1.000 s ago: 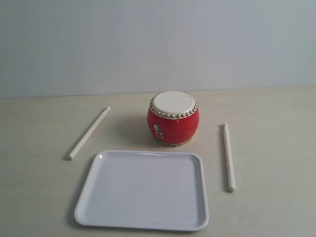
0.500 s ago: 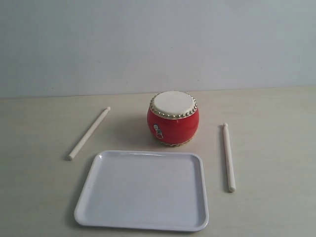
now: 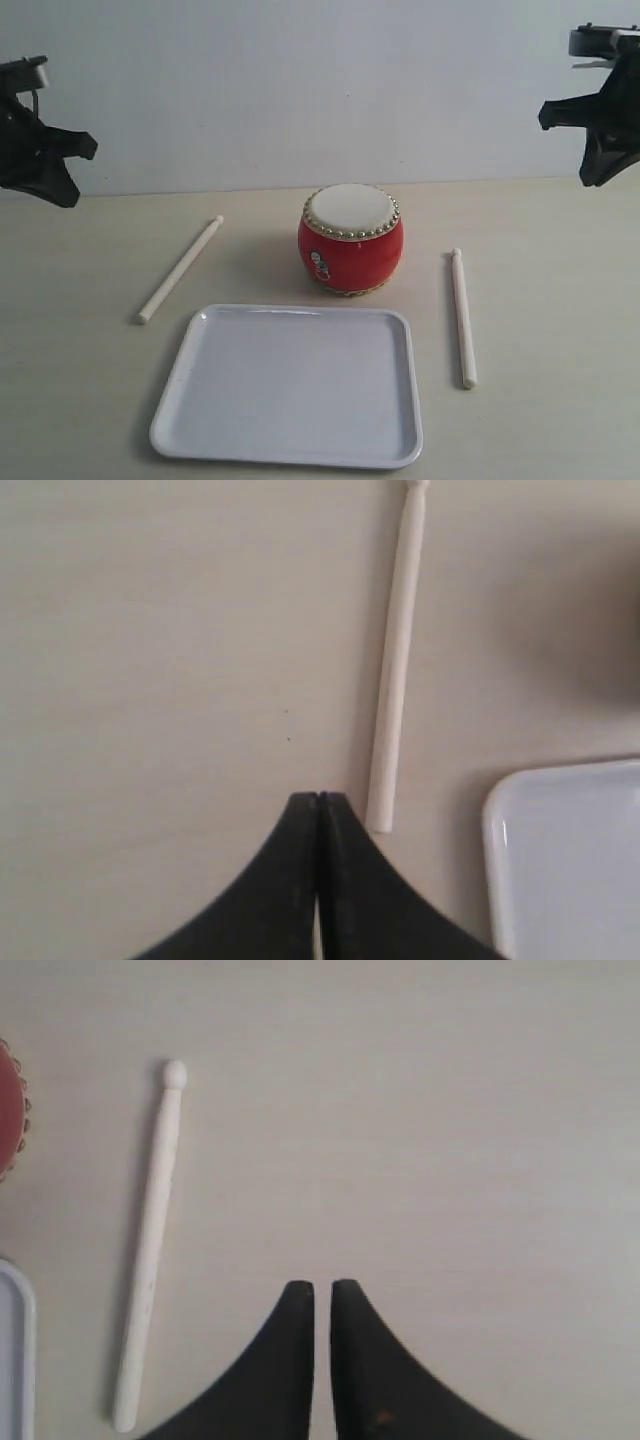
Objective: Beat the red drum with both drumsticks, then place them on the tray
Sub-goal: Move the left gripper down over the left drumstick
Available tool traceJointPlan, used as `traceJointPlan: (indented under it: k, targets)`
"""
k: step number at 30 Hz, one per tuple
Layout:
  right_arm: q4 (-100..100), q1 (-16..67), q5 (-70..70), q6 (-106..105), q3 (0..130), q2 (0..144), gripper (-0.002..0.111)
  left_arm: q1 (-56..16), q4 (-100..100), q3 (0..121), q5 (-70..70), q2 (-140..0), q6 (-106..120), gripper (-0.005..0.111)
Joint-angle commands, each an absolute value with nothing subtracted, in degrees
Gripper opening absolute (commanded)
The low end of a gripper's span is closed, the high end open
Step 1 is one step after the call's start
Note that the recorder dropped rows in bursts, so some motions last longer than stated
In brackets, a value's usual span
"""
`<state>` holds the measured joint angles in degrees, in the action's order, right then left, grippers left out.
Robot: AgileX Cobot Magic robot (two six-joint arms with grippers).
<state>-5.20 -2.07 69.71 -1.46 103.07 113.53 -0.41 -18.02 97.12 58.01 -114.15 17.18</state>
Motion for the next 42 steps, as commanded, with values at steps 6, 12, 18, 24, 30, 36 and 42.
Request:
traceJointPlan:
  k: [6,12,18,24,30,36,42]
  targets:
    - [-4.55,-1.98,69.96,-0.81,103.95,118.56,0.012,-5.40,-16.25,109.14,65.79,-126.42,19.43,0.000]
    - [-5.54,-1.98,69.96,-0.81,103.95,119.61,0.012,-7.34,-14.93,110.61,57.86,-127.87,19.34,0.026]
    - [-6.07,-1.98,69.96,-1.43,103.95,119.61,0.012,-7.33,-17.71,110.61,58.96,-128.00,19.40,0.034]
    - [-6.98,-1.98,69.96,-1.43,103.95,119.61,0.012,-7.33,-19.90,110.61,54.14,-128.02,19.17,0.034]
    - [-7.19,-1.98,69.96,-1.43,103.95,119.61,0.012,-7.45,-17.98,110.61,59.82,-129.81,20.47,0.027]
    - [-7.61,-1.98,69.96,-1.43,103.95,119.70,0.012,-7.45,-13.84,110.61,62.87,-132.46,16.70,0.056]
    - [-7.61,-1.98,68.71,-1.43,103.95,119.84,0.012,-9.50,-9.48,110.61,62.27,-133.89,15.79,0.057]
